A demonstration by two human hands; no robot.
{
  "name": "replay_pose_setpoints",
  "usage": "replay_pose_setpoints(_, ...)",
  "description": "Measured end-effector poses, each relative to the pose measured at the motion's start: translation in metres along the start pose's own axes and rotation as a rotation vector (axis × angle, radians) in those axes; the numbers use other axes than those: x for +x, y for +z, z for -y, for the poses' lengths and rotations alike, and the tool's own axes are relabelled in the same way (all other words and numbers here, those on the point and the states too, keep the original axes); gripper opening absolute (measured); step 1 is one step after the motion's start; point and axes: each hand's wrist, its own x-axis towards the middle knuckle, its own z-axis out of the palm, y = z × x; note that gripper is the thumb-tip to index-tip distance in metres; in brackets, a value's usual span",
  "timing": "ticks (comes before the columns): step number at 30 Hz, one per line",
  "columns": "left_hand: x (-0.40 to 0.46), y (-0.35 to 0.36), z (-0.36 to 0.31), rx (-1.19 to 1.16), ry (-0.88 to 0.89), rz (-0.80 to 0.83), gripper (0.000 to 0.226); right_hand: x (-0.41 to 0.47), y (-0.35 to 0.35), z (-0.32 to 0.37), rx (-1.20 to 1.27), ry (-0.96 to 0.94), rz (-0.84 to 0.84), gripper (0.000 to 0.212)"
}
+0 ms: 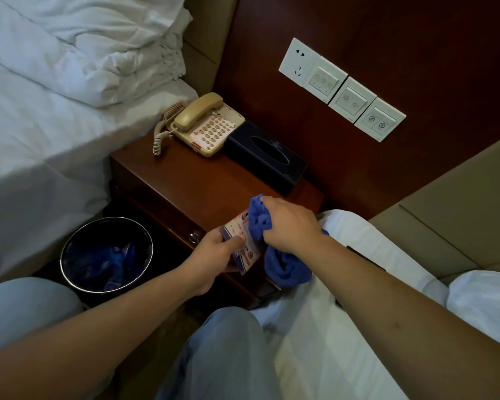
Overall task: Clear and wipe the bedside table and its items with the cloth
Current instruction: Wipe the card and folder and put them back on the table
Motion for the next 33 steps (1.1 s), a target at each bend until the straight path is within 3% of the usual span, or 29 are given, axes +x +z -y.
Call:
replay_pose_setpoints(8,0.003,0.004,0.003,-0.041,-0.04,-0.024,0.024,-0.015,0.013,-0.007,-0.137,-0.013,0.066,0.059)
replay_pose_setpoints(16,0.004,-0.002,0.0,-0.141,-0.067,-0.112,0.021,-0.035,0.032,-0.017,-0.025,0.068,0.199,0.04)
replay_pose_setpoints(20,0.008,-0.013,-0.01,-0.143,0.0,-0.177,0.021,-0.04,0.032,-0.055,0.183,0.24,0.26,0.032)
replay_pose_setpoints(23,0.008,-0.015,-0.01,-0.042,0.005,-0.145,0.026,-0.035,0.007,-0.084,0.404,0.332,0.044,0.027)
replay_pose_setpoints(26,0.003,-0.011,-0.008,0.05,-0.012,-0.037,0.034,-0.024,-0.024,-0.086,0.675,0.292,-0.078,0.041)
replay_pose_setpoints(29,0.002,-0.009,-0.01,0.014,0.002,0.036,0.031,-0.011,-0.035,-0.075,0.873,0.268,0.018,0.042)
replay_pose_setpoints(33,0.004,-0.017,-0.014,-0.022,0.024,0.004,0.032,-0.011,-0.034,-0.078,0.989,0.298,0.186,0.038)
